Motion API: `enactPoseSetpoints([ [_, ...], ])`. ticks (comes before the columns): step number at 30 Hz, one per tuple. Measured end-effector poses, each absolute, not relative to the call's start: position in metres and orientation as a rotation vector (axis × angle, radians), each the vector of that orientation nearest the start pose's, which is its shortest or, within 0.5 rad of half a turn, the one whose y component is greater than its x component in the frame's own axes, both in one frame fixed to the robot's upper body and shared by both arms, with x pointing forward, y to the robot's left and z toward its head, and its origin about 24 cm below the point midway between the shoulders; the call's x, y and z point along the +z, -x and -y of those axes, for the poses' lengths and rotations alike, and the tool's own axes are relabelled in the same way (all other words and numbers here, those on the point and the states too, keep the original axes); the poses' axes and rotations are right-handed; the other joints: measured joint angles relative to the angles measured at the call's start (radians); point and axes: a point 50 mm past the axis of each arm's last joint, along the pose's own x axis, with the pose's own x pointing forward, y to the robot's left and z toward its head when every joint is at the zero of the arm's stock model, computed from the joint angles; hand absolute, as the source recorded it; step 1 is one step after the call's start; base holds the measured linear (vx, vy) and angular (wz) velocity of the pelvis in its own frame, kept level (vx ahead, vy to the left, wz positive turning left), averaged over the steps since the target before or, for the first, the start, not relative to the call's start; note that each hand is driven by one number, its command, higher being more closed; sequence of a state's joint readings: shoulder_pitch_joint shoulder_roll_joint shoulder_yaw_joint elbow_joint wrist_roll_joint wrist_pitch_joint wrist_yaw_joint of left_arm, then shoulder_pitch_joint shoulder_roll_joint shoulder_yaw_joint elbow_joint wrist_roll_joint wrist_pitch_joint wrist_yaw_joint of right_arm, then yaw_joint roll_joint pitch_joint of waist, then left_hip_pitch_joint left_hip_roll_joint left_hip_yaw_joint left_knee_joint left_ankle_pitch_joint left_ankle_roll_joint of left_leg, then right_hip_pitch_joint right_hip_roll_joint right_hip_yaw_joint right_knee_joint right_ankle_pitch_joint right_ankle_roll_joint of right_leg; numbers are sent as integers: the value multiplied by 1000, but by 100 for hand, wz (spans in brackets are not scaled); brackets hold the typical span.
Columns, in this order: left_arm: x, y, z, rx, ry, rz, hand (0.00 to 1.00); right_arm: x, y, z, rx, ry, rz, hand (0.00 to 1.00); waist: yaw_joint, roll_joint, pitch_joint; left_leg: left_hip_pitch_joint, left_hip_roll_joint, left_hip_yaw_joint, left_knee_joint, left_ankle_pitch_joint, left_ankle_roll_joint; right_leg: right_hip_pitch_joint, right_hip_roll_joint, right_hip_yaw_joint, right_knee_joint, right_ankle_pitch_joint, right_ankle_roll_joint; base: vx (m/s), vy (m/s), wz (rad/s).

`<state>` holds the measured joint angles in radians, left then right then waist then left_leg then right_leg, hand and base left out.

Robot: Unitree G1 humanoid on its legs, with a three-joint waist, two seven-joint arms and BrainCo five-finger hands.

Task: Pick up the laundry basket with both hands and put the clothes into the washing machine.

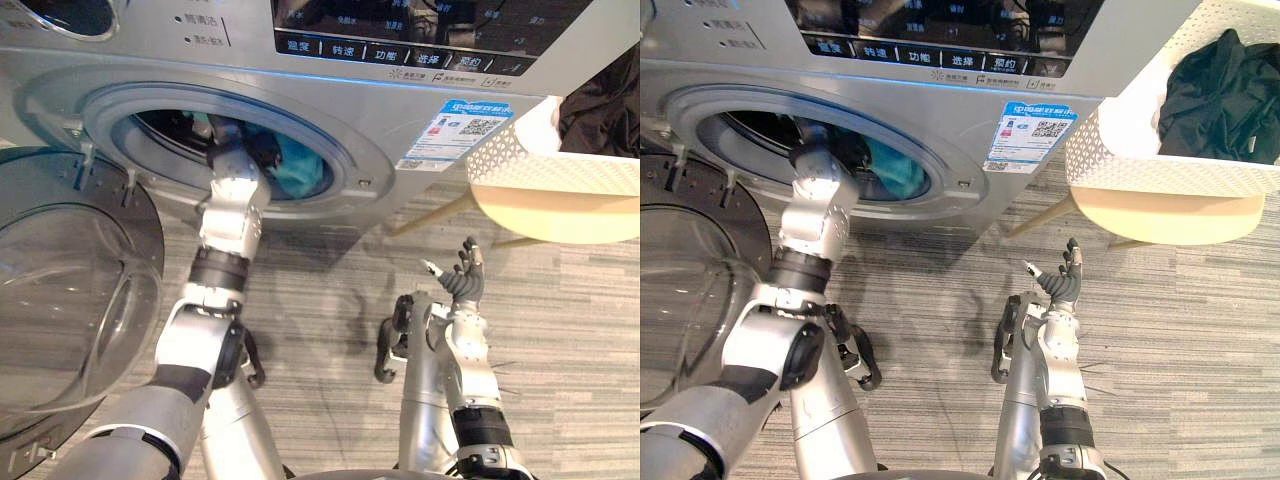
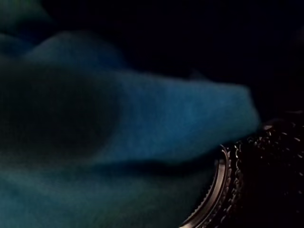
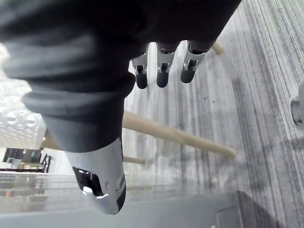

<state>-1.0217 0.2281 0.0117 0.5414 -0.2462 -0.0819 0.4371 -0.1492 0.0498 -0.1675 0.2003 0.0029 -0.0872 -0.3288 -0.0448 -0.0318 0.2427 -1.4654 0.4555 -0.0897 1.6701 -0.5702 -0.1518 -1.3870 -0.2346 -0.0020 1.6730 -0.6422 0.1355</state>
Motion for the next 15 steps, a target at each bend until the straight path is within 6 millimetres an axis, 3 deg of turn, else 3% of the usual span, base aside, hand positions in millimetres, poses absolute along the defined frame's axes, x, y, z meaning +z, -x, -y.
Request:
enactPoseSetpoints([
  [1, 264, -389, -152, 289, 109, 527, 100, 37, -274, 183, -449, -75, 17, 0, 0, -7, -4, -5, 2, 0, 4, 0, 0, -6, 2, 2, 4, 0, 0, 18, -30, -10],
  [2, 270, -390, -156, 318, 61, 536, 0, 38, -273, 184, -451, -77, 31, 0, -2, -17, -10, -17, 8, -4, 13, 0, 0, -16, 6, 2, 12, 0, 0, 11, -28, -8],
  [10, 284, -391, -172, 451, -198, 553, 0, 49, -265, 187, -459, -117, 124, 0, -25, -51, -27, -64, 19, -8, 25, -2, 4, -52, 6, -3, 20, 6, -11, 2, -4, -1],
  [15, 317, -390, -178, 561, -679, 619, 0, 57, -255, 189, -428, -120, 180, 0, -26, -55, -30, -72, 18, -13, 26, -2, 5, -53, 3, -9, 19, 6, -11, 45, -16, 0],
])
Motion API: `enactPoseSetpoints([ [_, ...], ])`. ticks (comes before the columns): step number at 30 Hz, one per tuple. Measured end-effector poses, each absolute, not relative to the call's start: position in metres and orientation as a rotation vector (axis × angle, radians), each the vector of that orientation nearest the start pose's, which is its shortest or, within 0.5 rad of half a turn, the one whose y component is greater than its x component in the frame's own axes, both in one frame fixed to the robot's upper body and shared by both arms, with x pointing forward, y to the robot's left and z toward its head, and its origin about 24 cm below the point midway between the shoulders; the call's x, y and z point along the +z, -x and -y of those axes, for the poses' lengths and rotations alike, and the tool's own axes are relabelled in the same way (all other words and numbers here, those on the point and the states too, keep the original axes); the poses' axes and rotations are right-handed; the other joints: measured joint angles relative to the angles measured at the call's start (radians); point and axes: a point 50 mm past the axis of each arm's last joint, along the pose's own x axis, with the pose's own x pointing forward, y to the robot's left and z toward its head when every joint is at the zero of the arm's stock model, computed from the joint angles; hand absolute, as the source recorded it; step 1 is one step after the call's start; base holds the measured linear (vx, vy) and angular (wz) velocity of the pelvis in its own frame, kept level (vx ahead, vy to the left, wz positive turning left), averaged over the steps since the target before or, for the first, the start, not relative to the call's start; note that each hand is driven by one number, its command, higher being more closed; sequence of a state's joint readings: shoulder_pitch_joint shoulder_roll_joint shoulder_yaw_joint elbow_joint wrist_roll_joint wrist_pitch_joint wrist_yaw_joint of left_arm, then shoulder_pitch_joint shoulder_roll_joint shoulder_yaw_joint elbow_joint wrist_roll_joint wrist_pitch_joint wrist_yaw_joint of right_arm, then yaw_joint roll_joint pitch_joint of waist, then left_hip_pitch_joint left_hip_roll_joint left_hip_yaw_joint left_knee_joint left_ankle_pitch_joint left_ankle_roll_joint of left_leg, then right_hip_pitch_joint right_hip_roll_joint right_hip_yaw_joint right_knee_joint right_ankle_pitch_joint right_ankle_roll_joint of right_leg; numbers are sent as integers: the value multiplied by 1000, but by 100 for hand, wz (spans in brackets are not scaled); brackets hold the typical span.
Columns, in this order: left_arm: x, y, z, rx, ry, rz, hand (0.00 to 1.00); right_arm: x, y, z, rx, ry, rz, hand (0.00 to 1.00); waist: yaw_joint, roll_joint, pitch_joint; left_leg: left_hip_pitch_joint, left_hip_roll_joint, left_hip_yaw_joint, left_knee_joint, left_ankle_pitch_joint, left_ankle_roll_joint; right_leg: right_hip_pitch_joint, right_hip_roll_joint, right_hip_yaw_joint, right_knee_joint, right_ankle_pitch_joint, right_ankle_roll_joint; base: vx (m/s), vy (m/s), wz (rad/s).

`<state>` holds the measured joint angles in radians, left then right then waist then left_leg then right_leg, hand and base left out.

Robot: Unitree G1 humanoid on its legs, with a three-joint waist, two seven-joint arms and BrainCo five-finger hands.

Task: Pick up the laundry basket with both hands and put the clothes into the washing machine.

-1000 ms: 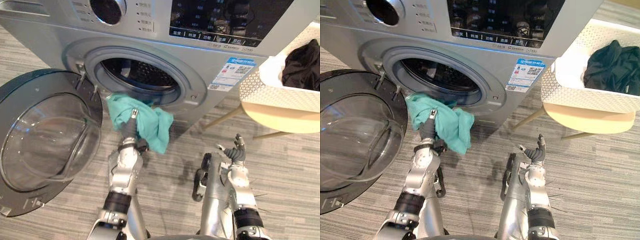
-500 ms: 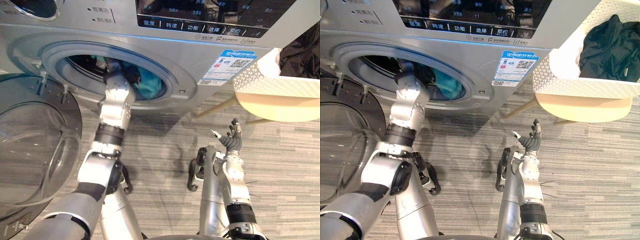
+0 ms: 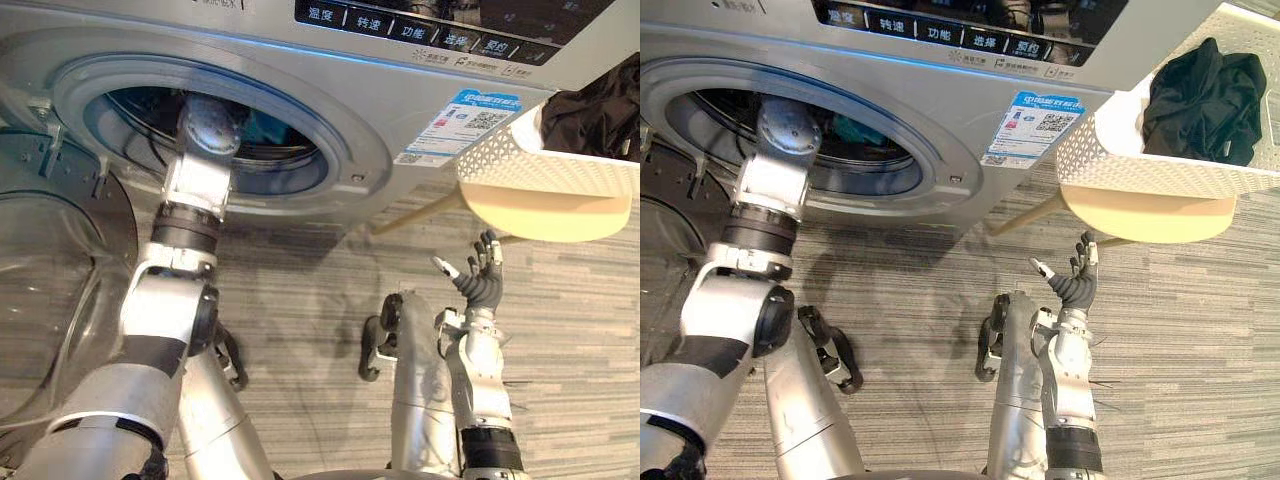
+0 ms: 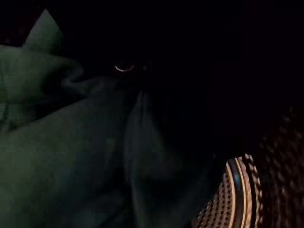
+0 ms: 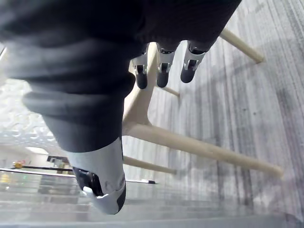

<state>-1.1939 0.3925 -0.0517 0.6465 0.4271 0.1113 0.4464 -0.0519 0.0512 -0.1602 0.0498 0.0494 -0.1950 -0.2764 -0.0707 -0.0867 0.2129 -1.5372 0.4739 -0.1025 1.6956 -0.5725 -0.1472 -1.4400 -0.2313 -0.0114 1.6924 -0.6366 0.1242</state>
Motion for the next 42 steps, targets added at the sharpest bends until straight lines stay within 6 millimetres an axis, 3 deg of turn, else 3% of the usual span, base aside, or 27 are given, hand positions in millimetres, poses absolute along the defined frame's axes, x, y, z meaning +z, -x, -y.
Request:
enactPoseSetpoints([
  [3, 322, -394, -178, 537, -862, 577, 0, 61, -255, 188, -393, -136, 200, 0, 0, -4, -3, 0, 0, 0, -1, 0, 0, 0, 0, -1, 0, 0, 0, 49, -19, 0],
  [7, 310, -401, -176, 506, -863, 498, 0, 63, -255, 187, -352, -156, 219, 0, -2, -7, -4, 5, 0, 3, -1, 0, 0, 2, 0, 2, 0, 0, 0, 32, -13, 0],
  [15, 310, -400, -177, 505, -861, 500, 0, 62, -252, 192, -353, -153, 217, 0, -5, -12, -3, 4, 2, 10, -5, 0, 0, -6, 0, 5, -1, 0, 0, 20, -10, -1],
  [21, 308, -403, -182, 437, -1009, 457, 0, 68, -257, 192, -330, -167, 242, 0, -4, -29, -3, -2, 6, 14, -6, 0, 0, -15, 1, 7, -3, 0, 0, 48, -18, -2],
  [24, 296, -407, -187, 403, -1051, 383, 0, 73, -261, 191, -302, -179, 261, 0, -3, -31, -2, -2, 11, 16, -6, 0, 0, -15, 3, 6, -5, 0, 0, 0, 0, 0],
  [28, 272, -412, -199, 358, -1010, 255, 0, 73, -261, 190, -280, -182, 264, 0, -4, -32, -2, -2, 15, 22, -14, 0, 0, -19, 4, 6, -12, 0, 0, 0, 0, 0],
  [30, 270, -412, -202, 355, -966, 239, 0, 74, -261, 190, -279, -180, 265, 0, -5, -32, -2, -2, 15, 22, -14, 0, 0, -20, 5, 6, -12, 0, 0, 38, -17, -2],
  [38, 283, -409, -212, 397, -916, 276, 0, 75, -261, 194, -275, -148, 267, 0, -8, -32, -2, -2, 17, 27, -20, 0, 0, -22, 6, 6, -19, 0, 0, 49, -19, -1],
  [42, 294, -406, -201, 385, -838, 357, 0, 70, -260, 195, -288, -150, 248, 0, 0, -31, -2, 14, 15, 28, -23, 0, 0, -6, 1, 4, -19, 0, 0, 53, -26, 3],
])
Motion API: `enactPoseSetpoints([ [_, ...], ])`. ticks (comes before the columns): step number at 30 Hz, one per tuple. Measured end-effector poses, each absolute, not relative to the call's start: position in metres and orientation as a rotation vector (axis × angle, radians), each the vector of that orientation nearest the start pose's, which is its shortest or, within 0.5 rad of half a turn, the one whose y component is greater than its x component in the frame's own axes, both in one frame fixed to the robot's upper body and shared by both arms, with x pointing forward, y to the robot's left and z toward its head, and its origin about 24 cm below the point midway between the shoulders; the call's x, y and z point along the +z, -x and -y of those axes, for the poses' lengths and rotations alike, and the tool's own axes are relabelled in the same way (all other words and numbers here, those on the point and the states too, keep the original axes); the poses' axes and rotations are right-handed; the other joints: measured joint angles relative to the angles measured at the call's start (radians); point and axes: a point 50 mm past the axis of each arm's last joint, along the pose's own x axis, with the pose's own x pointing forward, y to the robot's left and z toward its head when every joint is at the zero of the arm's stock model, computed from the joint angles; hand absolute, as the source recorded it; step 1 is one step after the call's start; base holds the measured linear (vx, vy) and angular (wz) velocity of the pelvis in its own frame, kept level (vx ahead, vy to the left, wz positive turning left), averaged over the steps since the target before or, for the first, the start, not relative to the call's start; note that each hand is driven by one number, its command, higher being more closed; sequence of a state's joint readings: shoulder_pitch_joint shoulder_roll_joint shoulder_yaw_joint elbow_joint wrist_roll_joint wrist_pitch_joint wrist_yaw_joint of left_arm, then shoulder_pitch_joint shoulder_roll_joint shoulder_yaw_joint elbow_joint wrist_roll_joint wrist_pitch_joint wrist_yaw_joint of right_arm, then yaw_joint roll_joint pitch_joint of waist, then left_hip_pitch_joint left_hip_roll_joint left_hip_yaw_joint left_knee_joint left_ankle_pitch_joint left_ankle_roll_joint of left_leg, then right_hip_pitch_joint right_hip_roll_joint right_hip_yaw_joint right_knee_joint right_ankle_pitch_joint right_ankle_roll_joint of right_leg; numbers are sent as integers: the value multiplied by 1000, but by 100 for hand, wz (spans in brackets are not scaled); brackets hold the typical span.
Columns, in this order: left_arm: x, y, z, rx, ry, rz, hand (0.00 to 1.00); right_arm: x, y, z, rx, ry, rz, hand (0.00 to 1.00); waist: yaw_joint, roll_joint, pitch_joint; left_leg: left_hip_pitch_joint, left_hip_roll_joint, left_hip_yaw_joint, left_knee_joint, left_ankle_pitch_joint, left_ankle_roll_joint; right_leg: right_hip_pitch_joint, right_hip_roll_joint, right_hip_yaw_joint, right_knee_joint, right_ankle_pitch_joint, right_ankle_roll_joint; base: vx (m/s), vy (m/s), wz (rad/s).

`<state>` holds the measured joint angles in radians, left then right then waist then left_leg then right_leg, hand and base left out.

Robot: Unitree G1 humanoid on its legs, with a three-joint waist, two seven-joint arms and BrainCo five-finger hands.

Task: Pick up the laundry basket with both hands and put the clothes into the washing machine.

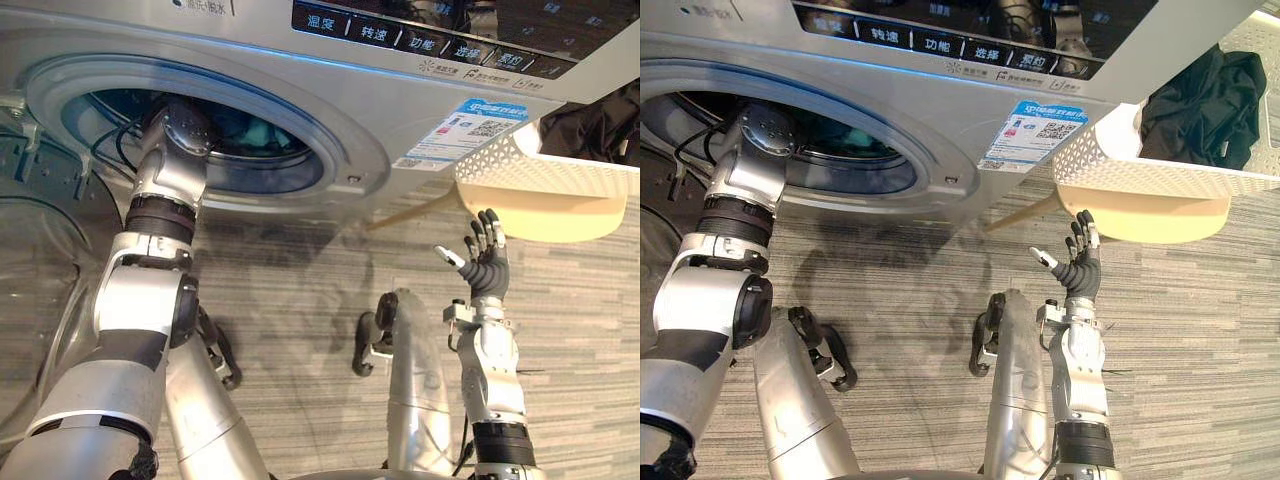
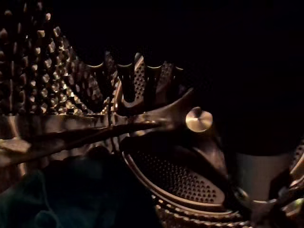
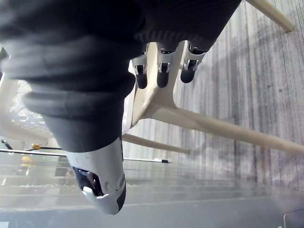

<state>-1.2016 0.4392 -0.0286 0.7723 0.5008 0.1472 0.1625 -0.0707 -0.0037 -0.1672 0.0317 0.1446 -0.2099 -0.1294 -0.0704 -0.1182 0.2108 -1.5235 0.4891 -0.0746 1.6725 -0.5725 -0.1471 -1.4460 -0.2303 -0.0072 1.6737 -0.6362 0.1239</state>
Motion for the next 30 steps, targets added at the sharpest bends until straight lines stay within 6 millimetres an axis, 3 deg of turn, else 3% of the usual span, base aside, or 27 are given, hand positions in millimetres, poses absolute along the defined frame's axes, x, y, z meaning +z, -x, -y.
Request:
enactPoseSetpoints([
  [2, 292, -403, -194, 379, -781, 395, 0, 65, -260, 193, -293, -146, 225, 0, 5, 0, 0, 28, -1, 3, -8, 0, 0, 27, -3, -2, -4, 0, 0, 52, -28, 8],
  [5, 272, -393, -186, 367, -661, 445, 0, 58, -262, 185, -291, -157, 182, 0, 10, 0, 0, 117, -2, 34, -59, 0, -1, 98, -17, -12, -43, 0, 0, 69, -43, 8],
  [8, 212, -376, -171, 308, -552, 392, 0, 51, -262, 169, -295, -129, 117, 0, 38, 1, 0, 272, -5, 74, -155, 8, -13, 238, -20, -30, -133, 0, -1, 143, -55, 7],
  [10, 154, -356, -166, 272, -458, 270, 0, 49, -261, 163, -277, -63, 86, 0, 46, 3, -1, 409, -20, 106, -245, 21, -16, 373, -35, -52, -216, 0, -1, 163, -33, 23],
  [11, 136, -348, -166, 264, -429, 226, 0, 48, -260, 163, -277, -46, 81, 0, 51, 4, -2, 454, -22, 112, -276, 25, -17, 417, -37, -59, -244, 1, -1, 216, -41, 23],
  [13, 71, -313, -164, 245, -366, 42, 0, 42, -255, 166, -284, -7, 39, 0, 61, 32, -28, 605, -45, 138, -394, 41, -31, 583, -45, -105, -366, 10, 0, 266, -29, 28],
  [14, 50, -297, -163, 234, -335, -28, 0, 37, -251, 168, -288, 13, 15, 0, 61, 45, -41, 663, -56, 146, -442, 49, -33, 651, -53, -126, -413, 16, 2, 269, -11, 34],
  [15, 39, -288, -163, 229, -324, -67, 0, 35, -250, 169, -289, 21, 4, 0, 65, 53, -46, 708, -59, 155, -473, 54, -34, 697, -53, -135, -446, 20, 4, 329, 0, 27],
  [16, 14, -266, -165, 229, -309, -155, 0, 27, -243, 171, -293, 35, -34, 0, 81, 68, -59, 820, -77, 176, -550, 64, -39, 804, -58, -151, -523, 33, 10, 207, 6, 16],
  [19, -16, -236, -169, 227, -282, -270, 0, 13, -234, 172, -278, 66, -103, 0, 86, 85, -94, 975, -99, 214, -679, 88, -40, 957, -68, -186, -643, 63, 15, 263, 23, 16],
  [22, -57, -204, -178, 236, -278, -441, 0, -13, -228, 176, -261, 103, -218, 0, 84, 90, -130, 1155, -142, 250, -862, 149, -32, 1124, -63, -213, -814, 126, 17, 229, 12, 7],
  [24, -92, -176, -183, 240, -241, -628, 0, -43, -225, 185, -231, 154, -360, 0, 83, 93, -141, 1291, -181, 271, -1046, 227, -24, 1237, -42, -221, -973, 213, 9, 209, 5, -3],
  [25, -99, -168, -185, 248, -226, -667, 0, -49, -222, 187, -229, 163, -388, 0, 83, 94, -143, 1323, -190, 273, -1094, 247, -25, 1261, -38, -225, -1003, 237, 8, 205, 1, 0],
  [26, -110, -156, -187, 264, -193, -731, 0, -59, -217, 193, -230, 179, -440, 0, 79, 104, -147, 1385, -197, 276, -1190, 289, -24, 1279, -32, -233, -1011, 299, -6, 194, -42, 5],
  [27, -115, -151, -187, 274, -170, -762, 0, -65, -215, 196, -230, 192, -469, 0, 70, 139, -129, 1415, -174, 279, -1236, 315, -25, 1229, -21, -225, -936, 323, -20, 196, -93, -11],
  [28, -122, -144, -191, 308, -145, -802, 0, -70, -215, 198, -225, 198, -499, 0, 69, 151, -146, 1447, -145, 296, -1279, 334, -44, 1228, 40, -231, -1132, 303, 27, 172, -107, -22],
  [29, -125, -140, -203, 338, -158, -825, 0, -73, -216, 196, -220, 194, -508, 0, 67, 151, -139, 1457, -152, 302, -1278, 349, -41, 1253, 55, -221, -1255, 418, 3, 160, -73, -16],
  [30, -129, -135, -206, 328, -165, -851, 0, -78, -212, 199, -222, 202, -533, 0, 56, 155, -141, 1453, -158, 293, -1246, 386, -5, 1286, 49, -224, -1289, 459, -11, 122, -23, -9],
])
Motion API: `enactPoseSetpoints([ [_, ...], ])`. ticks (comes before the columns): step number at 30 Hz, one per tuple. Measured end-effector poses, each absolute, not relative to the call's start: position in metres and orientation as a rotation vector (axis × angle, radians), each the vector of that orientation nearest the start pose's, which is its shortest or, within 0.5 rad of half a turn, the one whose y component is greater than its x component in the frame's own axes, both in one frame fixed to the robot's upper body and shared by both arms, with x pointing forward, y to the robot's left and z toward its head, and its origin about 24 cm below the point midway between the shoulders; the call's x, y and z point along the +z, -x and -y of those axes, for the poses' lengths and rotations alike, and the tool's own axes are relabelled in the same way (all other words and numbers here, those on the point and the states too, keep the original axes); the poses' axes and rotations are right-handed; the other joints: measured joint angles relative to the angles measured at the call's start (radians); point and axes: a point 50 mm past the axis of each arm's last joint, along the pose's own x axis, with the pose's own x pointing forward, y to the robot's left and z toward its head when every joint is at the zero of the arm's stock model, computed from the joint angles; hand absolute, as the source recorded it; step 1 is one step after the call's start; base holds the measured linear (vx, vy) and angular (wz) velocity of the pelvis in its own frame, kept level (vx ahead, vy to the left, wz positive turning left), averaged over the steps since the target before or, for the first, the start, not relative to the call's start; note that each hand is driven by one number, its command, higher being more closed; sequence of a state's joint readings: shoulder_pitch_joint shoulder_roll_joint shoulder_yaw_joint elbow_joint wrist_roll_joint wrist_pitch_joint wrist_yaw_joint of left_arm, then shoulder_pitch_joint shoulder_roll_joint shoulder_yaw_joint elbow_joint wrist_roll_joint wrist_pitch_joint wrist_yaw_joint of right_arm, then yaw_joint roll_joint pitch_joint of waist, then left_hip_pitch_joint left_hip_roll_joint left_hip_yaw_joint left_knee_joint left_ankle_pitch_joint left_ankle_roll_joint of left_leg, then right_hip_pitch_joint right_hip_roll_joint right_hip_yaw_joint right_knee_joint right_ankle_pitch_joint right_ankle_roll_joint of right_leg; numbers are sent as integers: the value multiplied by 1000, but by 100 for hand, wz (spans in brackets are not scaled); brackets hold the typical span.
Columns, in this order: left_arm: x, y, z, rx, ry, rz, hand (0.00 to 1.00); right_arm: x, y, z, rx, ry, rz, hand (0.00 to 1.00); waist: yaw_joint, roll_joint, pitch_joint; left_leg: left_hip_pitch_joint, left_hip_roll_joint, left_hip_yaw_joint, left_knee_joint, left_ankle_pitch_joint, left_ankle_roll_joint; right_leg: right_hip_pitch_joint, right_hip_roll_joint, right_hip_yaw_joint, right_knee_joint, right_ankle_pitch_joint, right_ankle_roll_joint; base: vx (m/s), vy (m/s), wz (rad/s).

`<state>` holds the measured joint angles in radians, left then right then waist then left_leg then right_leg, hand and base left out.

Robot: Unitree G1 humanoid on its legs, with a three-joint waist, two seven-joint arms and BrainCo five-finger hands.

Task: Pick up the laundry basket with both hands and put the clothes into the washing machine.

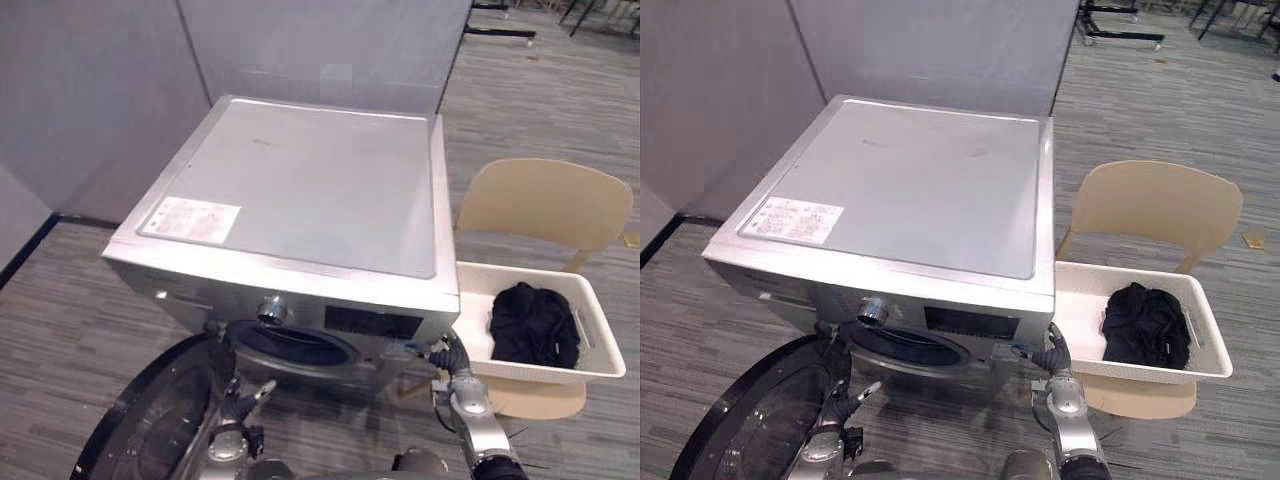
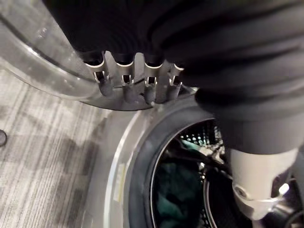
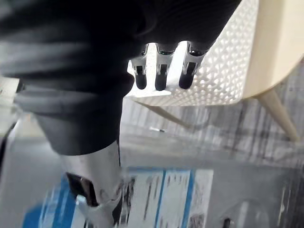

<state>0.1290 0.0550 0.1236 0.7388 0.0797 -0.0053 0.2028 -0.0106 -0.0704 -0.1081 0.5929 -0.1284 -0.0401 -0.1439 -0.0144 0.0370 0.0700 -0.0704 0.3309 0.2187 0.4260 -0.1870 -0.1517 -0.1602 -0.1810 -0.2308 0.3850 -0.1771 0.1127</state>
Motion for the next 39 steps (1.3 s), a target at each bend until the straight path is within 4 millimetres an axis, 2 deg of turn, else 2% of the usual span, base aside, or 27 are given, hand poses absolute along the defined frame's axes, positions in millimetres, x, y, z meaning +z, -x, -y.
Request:
enactPoseSetpoints([
  [1, -129, -134, -206, 324, -163, -849, 0, -80, -210, 200, -223, 205, -545, 0, 2, -9, -3, -9, -12, 0, 27, 19, 8, 11, -13, 12, -20, 12, -1, 87, 13, -11],
  [2, -129, -134, -205, 321, -161, -848, 0, -82, -208, 203, -228, 212, -557, 0, 3, -23, -3, -9, -43, -2, -23, -11, -20, 35, -30, 19, -61, 28, 6, 74, 42, -18],
  [3, -130, -132, -203, 316, -157, -853, 0, -81, -207, 214, -241, 241, -556, 0, -4, 6, -11, 3, -76, -13, -144, 42, -2, 59, -27, 12, -103, 52, 21, 102, 99, -22],
  [4, -129, -133, -208, 322, -170, -845, 0, -83, -201, 223, -254, 258, -572, 0, -4, 19, -15, 29, -83, 13, -182, 45, -1, 69, -19, 19, -124, 52, 33, 100, 91, -14],
  [5, -128, -135, -212, 325, -181, -837, 0, -85, -198, 225, -257, 262, -577, 0, -3, 20, -20, 34, -91, 16, -193, 45, -1, 69, -23, 22, -135, 59, 41, 72, 108, -19],
  [6, -124, -137, -220, 332, -207, -820, 0, -86, -196, 228, -261, 210, -585, 0, -2, 5, -19, 37, -100, 29, -209, 45, -1, 68, -30, 27, -152, 69, 44, 49, 92, -13],
  [7, -122, -136, -229, 336, -230, -818, 0, -90, -190, 231, -277, 175, -612, 0, 0, -9, -15, 40, -105, 35, -214, 45, -1, 69, -31, 38, -166, 77, 48, 23, 83, -16],
  [10, -124, -124, -239, 336, -251, -849, 0, -100, -176, 236, -306, 178, -667, 0, -4, -25, -9, 63, -107, 74, -216, 45, -1, 71, -30, 69, -187, 96, 49, 4, 41, -33],
  [13, -128, -119, -236, 333, -243, -871, 0, -100, -175, 237, -310, 186, -670, 0, -8, -22, -7, 81, -107, 99, -221, 45, -1, 71, -24, 97, -209, 110, 50, -25, 0, -36],
  [16, -129, -119, -232, 308, -230, -873, 0, -100, -175, 238, -320, 202, -670, 0, -26, -9, -12, 91, -107, 113, -262, 47, -3, 72, -12, 102, -255, 142, 48, -63, 1, -15],
  [21, -129, -119, -231, 300, -231, -873, 0, -103, -170, 244, -344, 203, -692, 0, -27, -14, -8, 104, -121, 120, -298, 66, -2, 82, -12, 113, -299, 172, 49, -89, 6, -7],
  [23, -129, -118, -230, 300, -230, -871, 0, -100, -177, 243, -342, 200, -675, 0, -21, -13, 2, 100, -121, 148, -284, 65, -1, 33, -12, 148, -258, 172, 48, -104, 6, -47],
  [25, -127, -122, -228, 297, -227, -855, 0, -85, -206, 240, -339, 199, -593, 0, -17, -16, 48, 55, -108, 203, -195, 23, 2, -70, -12, 190, -155, 161, 35, -146, -4, -77],
  [26, -126, -123, -228, 297, -228, -850, 0, -83, -209, 239, -341, 199, -581, 0, -17, -17, 56, 45, -102, 209, -175, 14, 3, -81, -13, 184, -147, 158, 32, -184, -23, -67],
  [27, -123, -127, -228, 298, -228, -829, 0, -76, -220, 239, -344, 200, -551, 0, -17, -12, 96, 33, -73, 222, -110, -23, -2, -93, -40, 86, -126, 125, -24, -194, -30, -55],
  [28, -120, -131, -228, 301, -227, -808, 0, -76, -219, 240, -347, 201, -554, 0, -12, -3, 103, 30, -41, 230, -84, -43, -10, -84, -76, -43, -116, 109, -56, -157, -21, -55],
  [30, -116, -133, -233, 313, -236, -787, 0, -77, -217, 241, -355, 204, -561, 0, 9, 13, 112, 16, -1, 245, -42, -57, -8, -104, -125, -125, -48, 98, -77, -40, -133, -34],
  [31, -112, -139, -237, 315, -250, -765, 0, -78, -216, 241, -360, 209, -564, 0, 8, -8, 111, -12, 26, 246, 20, -72, -16, -146, -176, -107, 58, 86, -91, -6, -241, -14],
  [32, -111, -141, -238, 319, -252, -759, 0, -77, -217, 242, -361, 212, -562, 0, 13, -8, 111, -25, 45, 243, 47, -78, -24, -162, -187, -90, 91, 85, -90, 2, -295, -8],
  [33, -109, -144, -242, 331, -256, -746, 0, -75, -219, 245, -362, 220, -553, 0, 29, -1, 113, -46, 93, 233, 93, -86, -39, -200, -211, -46, 150, 84, -85, 18, -357, -14],
  [34, -106, -148, -245, 350, -259, -734, 0, -71, -224, 246, -360, 228, -538, 0, 31, 0, 114, -69, 127, 205, 115, -77, -59, -242, -239, 32, 168, 92, -63, 28, -405, -13],
  [36, -106, -148, -246, 374, -259, -734, 0, -64, -231, 247, -350, 249, -499, 0, 24, -3, 114, -83, 160, 179, 110, -53, -103, -278, -261, 173, 129, 129, -5, 87, -587, 5],
  [37, -106, -148, -246, 390, -254, -729, 0, -58, -235, 248, -330, 279, -472, 0, 17, -10, 111, -86, 181, 146, 96, -38, -110, -271, -273, 256, 86, 166, 58, 131, -723, 28],
  [38, -107, -148, -245, 400, -244, -726, 0, -57, -235, 249, -321, 289, -470, 0, 13, -20, 106, -83, 198, 110, 71, -7, -108, -236, -266, 266, 70, 117, 157, 97, -820, 38],
  [39, -109, -154, -232, 409, -184, -722, 0, -51, -240, 254, -293, 329, -456, 0, 13, 41, 120, -76, 246, 51, -21, 121, -91, -252, -199, 212, 161, 27, 148, 38, -677, 53],
])
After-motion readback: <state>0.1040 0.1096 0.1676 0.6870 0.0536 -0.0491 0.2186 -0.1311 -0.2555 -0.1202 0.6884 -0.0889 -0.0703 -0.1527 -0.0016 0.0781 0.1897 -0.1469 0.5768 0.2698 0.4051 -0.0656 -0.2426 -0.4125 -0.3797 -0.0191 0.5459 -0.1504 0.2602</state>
